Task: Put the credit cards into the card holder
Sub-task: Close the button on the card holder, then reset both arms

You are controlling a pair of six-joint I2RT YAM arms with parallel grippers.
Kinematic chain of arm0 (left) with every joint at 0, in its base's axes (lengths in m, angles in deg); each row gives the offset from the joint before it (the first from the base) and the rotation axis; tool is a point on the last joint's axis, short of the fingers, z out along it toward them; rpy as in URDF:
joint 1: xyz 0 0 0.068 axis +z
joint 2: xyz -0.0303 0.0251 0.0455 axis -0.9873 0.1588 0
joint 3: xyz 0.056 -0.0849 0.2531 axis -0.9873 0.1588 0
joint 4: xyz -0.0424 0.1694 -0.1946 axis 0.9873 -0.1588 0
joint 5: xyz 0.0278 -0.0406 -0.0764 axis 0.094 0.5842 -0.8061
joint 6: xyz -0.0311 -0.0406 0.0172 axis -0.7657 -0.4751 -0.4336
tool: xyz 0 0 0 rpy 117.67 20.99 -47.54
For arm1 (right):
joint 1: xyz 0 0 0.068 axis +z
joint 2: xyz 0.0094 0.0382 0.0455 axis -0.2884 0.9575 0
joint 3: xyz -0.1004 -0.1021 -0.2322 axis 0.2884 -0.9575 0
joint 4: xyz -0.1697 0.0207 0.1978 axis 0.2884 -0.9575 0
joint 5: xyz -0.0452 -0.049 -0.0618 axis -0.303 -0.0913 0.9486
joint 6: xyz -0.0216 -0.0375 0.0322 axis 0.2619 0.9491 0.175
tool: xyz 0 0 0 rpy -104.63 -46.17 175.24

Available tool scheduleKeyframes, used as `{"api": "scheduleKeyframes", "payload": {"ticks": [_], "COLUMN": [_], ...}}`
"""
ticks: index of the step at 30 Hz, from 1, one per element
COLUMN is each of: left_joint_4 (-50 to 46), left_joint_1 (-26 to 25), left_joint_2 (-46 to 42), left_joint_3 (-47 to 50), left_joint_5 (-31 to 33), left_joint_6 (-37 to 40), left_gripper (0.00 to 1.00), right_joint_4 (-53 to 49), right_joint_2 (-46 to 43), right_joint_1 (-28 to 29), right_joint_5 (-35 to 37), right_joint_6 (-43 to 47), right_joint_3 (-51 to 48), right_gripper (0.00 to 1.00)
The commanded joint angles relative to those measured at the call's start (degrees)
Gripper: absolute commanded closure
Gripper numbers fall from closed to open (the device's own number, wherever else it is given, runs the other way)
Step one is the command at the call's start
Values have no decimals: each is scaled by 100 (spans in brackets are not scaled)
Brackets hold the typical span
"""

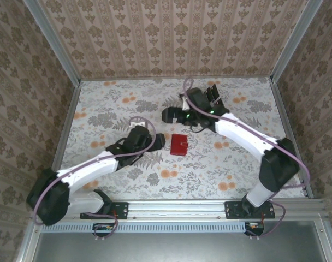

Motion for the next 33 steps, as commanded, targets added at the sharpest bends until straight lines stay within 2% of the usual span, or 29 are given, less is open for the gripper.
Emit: {"api": "scheduleKeyframes", "payload": {"ticks": [1,5,11,14,17,23,27,33], "left_joint_4": [-425,-549,138,406,694,1461,1941,2747], "left_joint_1": [344,919,1474,2017,2709,3643,3888,4070], "left_joint_2": [-587,-1231,-1867,-1876,-1823,-1398,-966,-428], "left_joint_3": [-240,-272,85,166,298,569,827,1265], "left_joint_5": [351,605,1382,1339,1001,375,209,115], "left_joint_6": [561,998,2413,2940,2921,3041,3398,3750], "left_gripper": [0,0,0,0,0,0,0,0], "right_joint_4": [47,-97,-12,471,1015,2016,2811,3943], "right_joint_2": [-496,-1010,-1904,-2281,-2476,-2283,-1884,-1172], "right_joint_1": [-305,-667,-1280,-1615,-2036,-2848,-3072,-3119], "right_joint_5": [177,702,1977,2530,2874,3189,3329,3467], "right_joint_6": [84,293,564,834,1127,1398,1954,2515], "right_joint_3": [-298,-639,-1331,-1851,-2359,-3167,-3560,-4024], "right_gripper": [0,0,0,0,0,0,0,0]}}
